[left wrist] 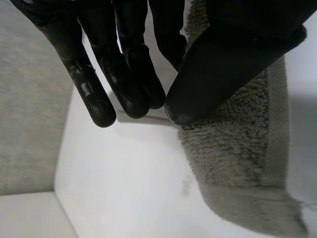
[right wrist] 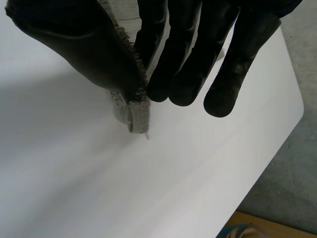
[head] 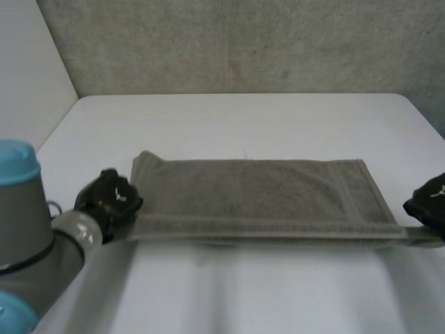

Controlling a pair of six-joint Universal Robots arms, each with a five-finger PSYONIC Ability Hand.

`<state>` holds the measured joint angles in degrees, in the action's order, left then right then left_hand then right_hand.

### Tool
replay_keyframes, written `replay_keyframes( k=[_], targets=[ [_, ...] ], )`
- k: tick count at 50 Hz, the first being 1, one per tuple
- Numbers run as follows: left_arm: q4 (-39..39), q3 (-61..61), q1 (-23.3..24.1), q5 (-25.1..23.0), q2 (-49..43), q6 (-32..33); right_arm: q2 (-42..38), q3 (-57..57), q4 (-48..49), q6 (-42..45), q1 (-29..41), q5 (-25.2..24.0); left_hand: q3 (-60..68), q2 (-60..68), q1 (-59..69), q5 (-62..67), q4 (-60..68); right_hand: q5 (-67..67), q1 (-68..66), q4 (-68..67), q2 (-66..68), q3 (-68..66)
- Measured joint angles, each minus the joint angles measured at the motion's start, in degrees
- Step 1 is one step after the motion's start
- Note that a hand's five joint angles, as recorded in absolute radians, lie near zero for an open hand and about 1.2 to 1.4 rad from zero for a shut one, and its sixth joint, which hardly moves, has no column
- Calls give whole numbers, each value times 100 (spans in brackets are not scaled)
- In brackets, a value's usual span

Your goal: Fold the towel.

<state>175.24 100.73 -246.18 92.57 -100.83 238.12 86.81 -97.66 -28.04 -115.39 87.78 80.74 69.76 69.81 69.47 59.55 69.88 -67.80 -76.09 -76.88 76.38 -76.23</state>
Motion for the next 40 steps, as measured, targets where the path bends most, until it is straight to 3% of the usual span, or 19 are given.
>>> replay_keyframes(
  k=[7,20,27,36,38,40],
  targets=[
    [218,-1423,39,4,-1165,-6,-1245,999,511,-652,354,132,0,0,0,0,0,-19,0,0,0,0],
    [226,-4462,45,25,-3665,9,-3684,3735,833,-1520,1114,887,0,0,0,0,0,-30,0,0,0,0],
    [79,-5389,45,28,-4427,15,-4424,4679,923,-1614,1242,999,1,0,0,0,0,-29,0,0,0,0],
    [-13,-5640,44,12,-4714,12,-4923,5354,972,-1600,1290,1062,1,0,0,0,0,15,51,60,-50,51],
    [-12,-5663,44,21,-4737,10,-4998,5453,975,-1596,1289,1096,1,0,0,0,0,537,450,514,-492,461],
    [-8,-5688,46,43,-4761,10,-5073,5567,977,-1596,1289,1165,-1457,-1474,-1366,-1432,-1484,2465,2264,2326,-2350,2272]
  ],
)
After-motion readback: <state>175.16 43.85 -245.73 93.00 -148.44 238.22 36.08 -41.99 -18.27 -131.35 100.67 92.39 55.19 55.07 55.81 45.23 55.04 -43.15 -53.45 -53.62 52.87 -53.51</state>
